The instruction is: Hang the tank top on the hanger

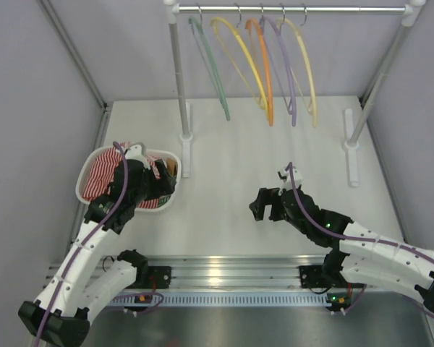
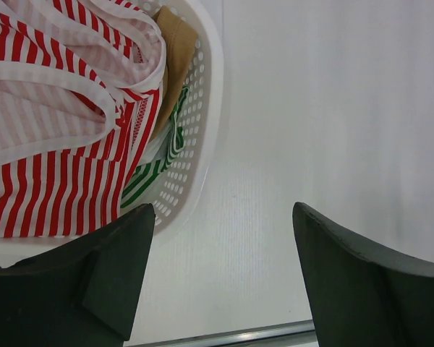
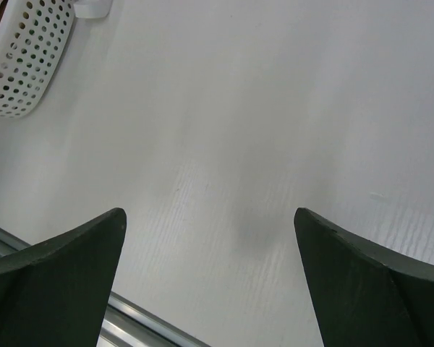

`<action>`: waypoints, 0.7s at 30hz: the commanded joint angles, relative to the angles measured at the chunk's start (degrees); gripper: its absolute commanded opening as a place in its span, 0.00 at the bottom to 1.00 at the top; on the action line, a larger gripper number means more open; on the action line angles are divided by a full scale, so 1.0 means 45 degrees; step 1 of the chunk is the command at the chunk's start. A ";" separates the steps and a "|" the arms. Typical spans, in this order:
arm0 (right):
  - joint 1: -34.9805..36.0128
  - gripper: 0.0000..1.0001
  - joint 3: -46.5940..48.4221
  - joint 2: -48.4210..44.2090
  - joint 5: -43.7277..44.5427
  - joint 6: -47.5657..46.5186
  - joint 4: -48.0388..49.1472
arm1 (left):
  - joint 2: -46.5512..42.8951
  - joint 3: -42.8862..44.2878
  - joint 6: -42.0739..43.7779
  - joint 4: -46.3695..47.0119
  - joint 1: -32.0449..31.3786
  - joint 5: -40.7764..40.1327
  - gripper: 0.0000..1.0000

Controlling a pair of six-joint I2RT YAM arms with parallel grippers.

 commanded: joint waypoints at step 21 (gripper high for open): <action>0.0164 1.00 -0.0231 -0.0522 -0.0940 -0.0200 0.0525 | 0.1020 0.0664 -0.0633 -0.0814 0.0032 -0.3391 0.74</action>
